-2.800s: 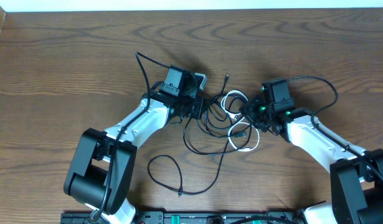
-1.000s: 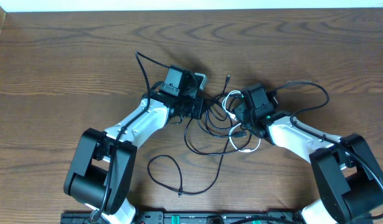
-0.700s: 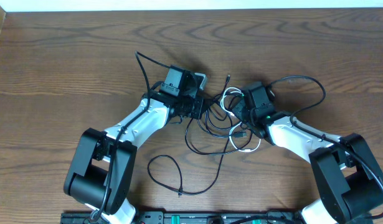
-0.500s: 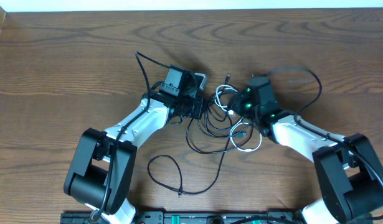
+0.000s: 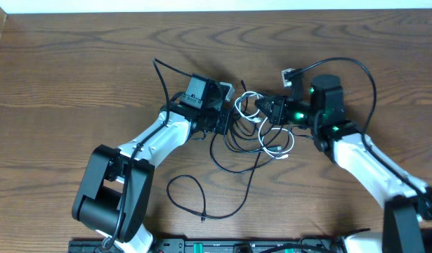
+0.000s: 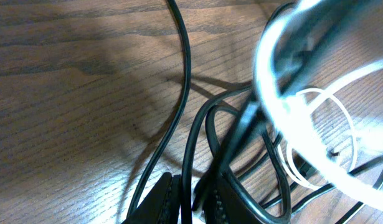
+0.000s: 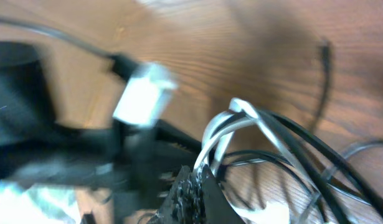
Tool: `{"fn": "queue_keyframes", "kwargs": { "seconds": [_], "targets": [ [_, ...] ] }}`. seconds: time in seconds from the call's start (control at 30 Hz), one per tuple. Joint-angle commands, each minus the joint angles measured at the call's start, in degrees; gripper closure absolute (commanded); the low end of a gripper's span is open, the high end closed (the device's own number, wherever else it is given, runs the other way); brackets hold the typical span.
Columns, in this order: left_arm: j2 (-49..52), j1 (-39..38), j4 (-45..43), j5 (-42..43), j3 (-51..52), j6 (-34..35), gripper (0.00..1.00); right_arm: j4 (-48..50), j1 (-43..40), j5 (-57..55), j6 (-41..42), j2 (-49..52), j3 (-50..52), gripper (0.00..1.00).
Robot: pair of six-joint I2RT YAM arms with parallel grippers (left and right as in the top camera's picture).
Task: Untangle cables
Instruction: 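Grasp the white cable beside the left gripper with the right gripper, then pull the right gripper far right, drawing the white cable out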
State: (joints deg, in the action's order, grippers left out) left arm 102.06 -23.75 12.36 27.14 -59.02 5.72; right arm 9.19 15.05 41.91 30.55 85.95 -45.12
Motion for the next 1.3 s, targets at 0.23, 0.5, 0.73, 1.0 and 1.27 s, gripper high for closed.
{"fn": "queue_keyframes", "kwargs": {
  "seconds": [0.23, 0.5, 0.73, 1.0, 1.27],
  "targets": [
    [0.4, 0.0, 0.0, 0.7, 0.0, -1.0, 0.83, -12.9, -0.2, 0.6, -8.6, -7.2, 0.0, 0.99],
    [0.4, 0.6, 0.4, -2.8, 0.0, -1.0, 0.83, -24.3, -0.2, -2.9, -14.9, -9.3, 0.0, 0.99],
    [0.4, 2.5, 0.8, -3.2, 0.0, -0.5, 0.83, -25.8, -1.4, -4.6, -13.7, -18.4, -0.4, 0.99],
    [0.4, 3.6, 1.0, -3.2, 0.0, 2.1, 0.83, -28.8, -4.5, -4.7, -13.6, -32.0, -0.5, 0.99],
    [0.4, 3.6, 1.2, -3.2, 0.0, 2.1, 0.83, -30.5, -8.8, -5.2, -12.3, -43.6, -0.5, 0.99]
  ]
}}
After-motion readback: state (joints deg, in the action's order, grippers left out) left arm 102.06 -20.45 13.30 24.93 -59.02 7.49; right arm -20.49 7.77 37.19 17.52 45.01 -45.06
